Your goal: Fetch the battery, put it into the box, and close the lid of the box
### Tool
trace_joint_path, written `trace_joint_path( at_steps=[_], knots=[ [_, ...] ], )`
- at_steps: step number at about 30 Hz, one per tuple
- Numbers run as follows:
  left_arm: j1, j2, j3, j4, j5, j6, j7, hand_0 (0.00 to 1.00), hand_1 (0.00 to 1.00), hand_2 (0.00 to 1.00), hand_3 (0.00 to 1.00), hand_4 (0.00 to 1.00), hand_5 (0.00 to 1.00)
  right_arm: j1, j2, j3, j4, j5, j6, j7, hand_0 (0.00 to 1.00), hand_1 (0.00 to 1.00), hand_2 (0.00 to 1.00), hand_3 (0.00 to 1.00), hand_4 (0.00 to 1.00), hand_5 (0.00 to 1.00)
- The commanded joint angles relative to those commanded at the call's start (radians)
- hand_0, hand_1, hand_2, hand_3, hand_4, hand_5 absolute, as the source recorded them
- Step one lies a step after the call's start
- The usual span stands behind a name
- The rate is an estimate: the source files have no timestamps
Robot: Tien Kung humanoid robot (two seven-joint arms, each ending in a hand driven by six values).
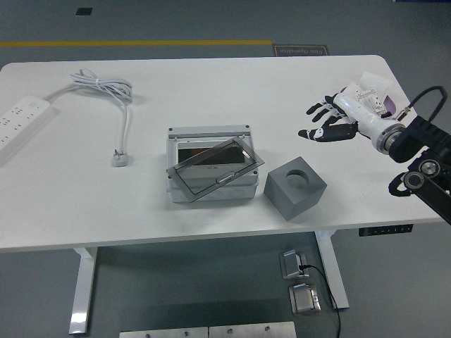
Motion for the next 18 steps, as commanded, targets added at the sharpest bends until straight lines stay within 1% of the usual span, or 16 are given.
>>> trace_joint_path(
  at_steps=[2,5,6,8,10,11,12,17,18],
  knots=[
    [0.002,0.0,0.002,0.0,-0.004,0.0,0.0,0.729,0.751,0.729,0.686,0.568,0.479,-0.057,-0.013,0.059,0.04,0.047,-0.022,0.042,0.63,0.494,0.581,0.678,0.902,0.386],
    [0.003,-0.001,0.006,0.001,-0.011,0.0,-0.002,0.729,0.751,0.729,0.686,0.568,0.479,-0.144,-0.017,0.141,0.081,0.129,-0.06,0.114,0.63,0.494,0.581,0.678,0.902,0.386],
    [0.003,-0.001,0.01,0.001,-0.016,0.001,-0.003,0.728,0.751,0.728,0.685,0.569,0.477,-0.18,-0.014,0.169,0.094,0.168,-0.074,0.146,0.5,0.446,0.516,0.588,0.869,0.486],
    [0.003,-0.001,0.02,0.0,-0.028,0.001,-0.007,0.728,0.751,0.728,0.685,0.569,0.477,-0.246,-0.005,0.216,0.117,0.242,-0.095,0.208,0.5,0.446,0.516,0.588,0.869,0.486],
    [0.003,-0.001,0.03,0.0,-0.04,0.002,-0.01,0.728,0.751,0.728,0.685,0.569,0.477,-0.313,0.013,0.243,0.143,0.317,-0.108,0.274,0.5,0.446,0.516,0.588,0.869,0.486],
    [0.004,0.0,0.035,0.0,-0.045,0.002,-0.012,0.728,0.751,0.728,0.685,0.569,0.477,-0.35,0.024,0.246,0.157,0.359,-0.113,0.31,0.5,0.446,0.516,0.588,0.869,0.486],
    [0.004,0.0,0.038,0.0,-0.048,0.003,-0.013,0.728,0.751,0.728,0.685,0.568,0.475,-0.381,0.035,0.242,0.169,0.395,-0.116,0.341,0.445,0.425,0.484,0.529,0.823,0.486],
    [0.004,0.0,0.042,0.001,-0.052,0.003,-0.015,0.728,0.751,0.728,0.685,0.568,0.475,-0.517,0.081,0.17,0.211,0.586,-0.118,0.492,0.445,0.425,0.484,0.529,0.823,0.486],
    [0.003,0.0,0.044,0.001,-0.053,0.003,-0.016,0.728,0.75,0.728,0.681,0.569,0.472,-0.542,0.088,0.15,0.216,0.622,-0.117,0.521,0.458,0.42,0.487,0.529,0.764,0.484]
  ],
)
